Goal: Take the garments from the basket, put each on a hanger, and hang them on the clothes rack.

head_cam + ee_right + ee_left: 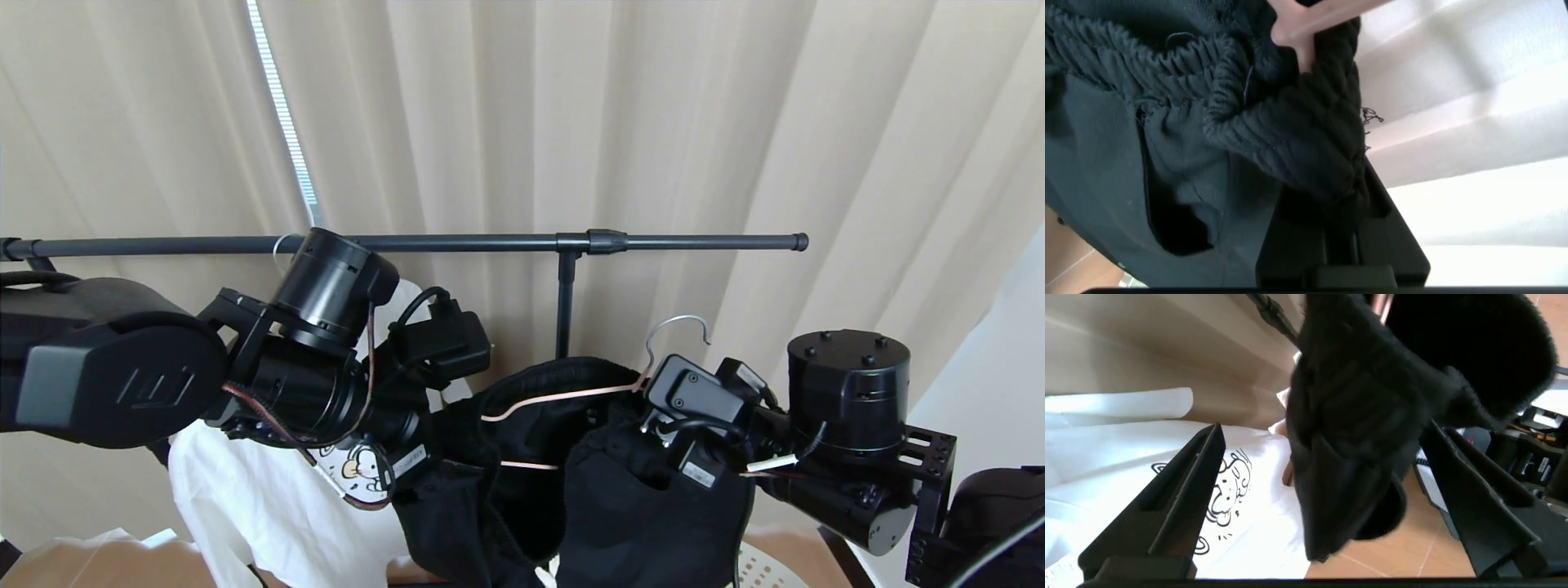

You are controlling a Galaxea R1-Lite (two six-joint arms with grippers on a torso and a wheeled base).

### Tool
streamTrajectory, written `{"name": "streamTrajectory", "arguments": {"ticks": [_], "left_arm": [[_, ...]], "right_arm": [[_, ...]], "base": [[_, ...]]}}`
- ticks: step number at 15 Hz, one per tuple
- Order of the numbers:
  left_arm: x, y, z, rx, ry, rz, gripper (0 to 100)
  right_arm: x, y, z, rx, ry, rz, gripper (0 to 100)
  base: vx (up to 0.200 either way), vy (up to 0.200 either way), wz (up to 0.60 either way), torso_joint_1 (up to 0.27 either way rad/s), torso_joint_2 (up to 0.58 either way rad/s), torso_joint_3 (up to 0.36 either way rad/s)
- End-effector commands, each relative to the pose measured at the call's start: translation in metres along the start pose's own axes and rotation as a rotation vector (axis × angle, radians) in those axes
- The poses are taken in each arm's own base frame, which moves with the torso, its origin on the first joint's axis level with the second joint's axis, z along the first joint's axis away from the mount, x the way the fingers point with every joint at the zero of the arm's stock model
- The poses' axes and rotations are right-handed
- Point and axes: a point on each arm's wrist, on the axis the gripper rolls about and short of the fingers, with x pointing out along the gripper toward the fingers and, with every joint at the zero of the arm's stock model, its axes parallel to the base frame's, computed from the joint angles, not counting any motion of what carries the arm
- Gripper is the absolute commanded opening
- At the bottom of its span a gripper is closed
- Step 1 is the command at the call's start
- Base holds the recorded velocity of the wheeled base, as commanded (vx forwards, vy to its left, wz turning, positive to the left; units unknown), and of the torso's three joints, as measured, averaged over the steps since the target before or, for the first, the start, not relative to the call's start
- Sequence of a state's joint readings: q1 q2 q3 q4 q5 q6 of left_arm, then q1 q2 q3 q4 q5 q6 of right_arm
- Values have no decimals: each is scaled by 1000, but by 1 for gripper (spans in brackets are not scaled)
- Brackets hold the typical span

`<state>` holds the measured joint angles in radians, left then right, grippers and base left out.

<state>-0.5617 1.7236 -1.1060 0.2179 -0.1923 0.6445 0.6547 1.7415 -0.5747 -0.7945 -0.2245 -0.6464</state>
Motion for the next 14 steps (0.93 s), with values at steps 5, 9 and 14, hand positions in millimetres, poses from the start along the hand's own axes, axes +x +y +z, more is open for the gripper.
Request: {"name": "streamTrajectory", "arguments": {"ticks": [5,9,14], "left_arm": [[7,8,8,-58,3,32,100],[-10,6,8,-42,-17,51,100],[-16,-2,-11,5,102,142,100]], "right_arm": [[-7,2,5,-3,-25,4,0],[-6,2,6,-3,-24,2,0],[-4,1,7,-2,-24,-5,0]], "base": [[0,0,0,0,0,0],[0,0,0,0,0,0],[0,0,0,0,0,0]]}}
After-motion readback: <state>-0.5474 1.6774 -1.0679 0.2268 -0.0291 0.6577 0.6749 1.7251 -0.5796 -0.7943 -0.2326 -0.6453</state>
